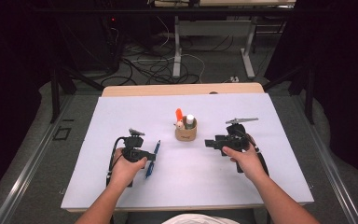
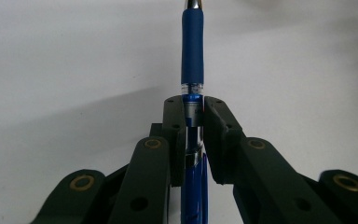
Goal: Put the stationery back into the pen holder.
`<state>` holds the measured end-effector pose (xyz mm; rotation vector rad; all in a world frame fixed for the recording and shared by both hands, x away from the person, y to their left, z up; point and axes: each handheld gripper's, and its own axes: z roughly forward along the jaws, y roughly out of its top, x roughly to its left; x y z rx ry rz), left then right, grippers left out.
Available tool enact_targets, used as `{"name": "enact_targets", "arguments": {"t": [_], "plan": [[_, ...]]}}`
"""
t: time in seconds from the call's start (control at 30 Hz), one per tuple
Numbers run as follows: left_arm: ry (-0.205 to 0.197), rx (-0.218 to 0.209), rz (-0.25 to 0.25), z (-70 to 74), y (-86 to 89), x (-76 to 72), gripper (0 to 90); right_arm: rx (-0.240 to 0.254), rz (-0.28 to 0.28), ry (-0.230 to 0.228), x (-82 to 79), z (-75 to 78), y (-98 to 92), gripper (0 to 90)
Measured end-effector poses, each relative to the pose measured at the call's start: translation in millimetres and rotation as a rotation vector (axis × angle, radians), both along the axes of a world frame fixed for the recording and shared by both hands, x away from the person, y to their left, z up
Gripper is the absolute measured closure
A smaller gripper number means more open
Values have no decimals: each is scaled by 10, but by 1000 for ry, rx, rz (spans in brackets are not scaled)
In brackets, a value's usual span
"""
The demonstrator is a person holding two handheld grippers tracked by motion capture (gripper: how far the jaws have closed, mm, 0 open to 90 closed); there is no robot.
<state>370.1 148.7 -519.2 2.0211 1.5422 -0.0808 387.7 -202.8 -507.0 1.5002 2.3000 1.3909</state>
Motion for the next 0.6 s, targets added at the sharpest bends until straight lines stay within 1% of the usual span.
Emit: {"name": "enact_targets", "arguments": {"t": [0.1,0.17,0.2,0.3,0.37,0.4,0.43,0.5,0.53,0.57,0.6], "plan": [[-18,-1,-17,17,0,-5,795,-3,0,2,-1,7,3,371],[-31,-6,-14,23,-13,-11,794,-3,7,4,0,9,2,371],[-34,-8,-20,29,-14,-13,794,3,14,1,1,7,2,371],[-51,-18,-18,41,-29,-20,794,-8,19,-17,-1,13,6,367],[-58,-15,-26,53,-30,-24,795,-3,26,-23,-4,19,12,363],[-66,-15,-25,57,-34,-25,794,1,29,-21,-7,22,16,363],[-66,-25,-19,63,-44,-30,794,9,33,-19,-7,19,23,363],[-77,-29,-25,71,-50,-36,794,6,35,-7,-10,20,26,363],[-75,-34,-21,80,-60,-44,795,3,33,-2,-12,21,31,364],[-85,-39,-23,84,-67,-48,795,1,32,7,-14,20,38,371],[-90,-42,-32,89,-72,-49,795,14,39,9,-12,11,43,382]]}}
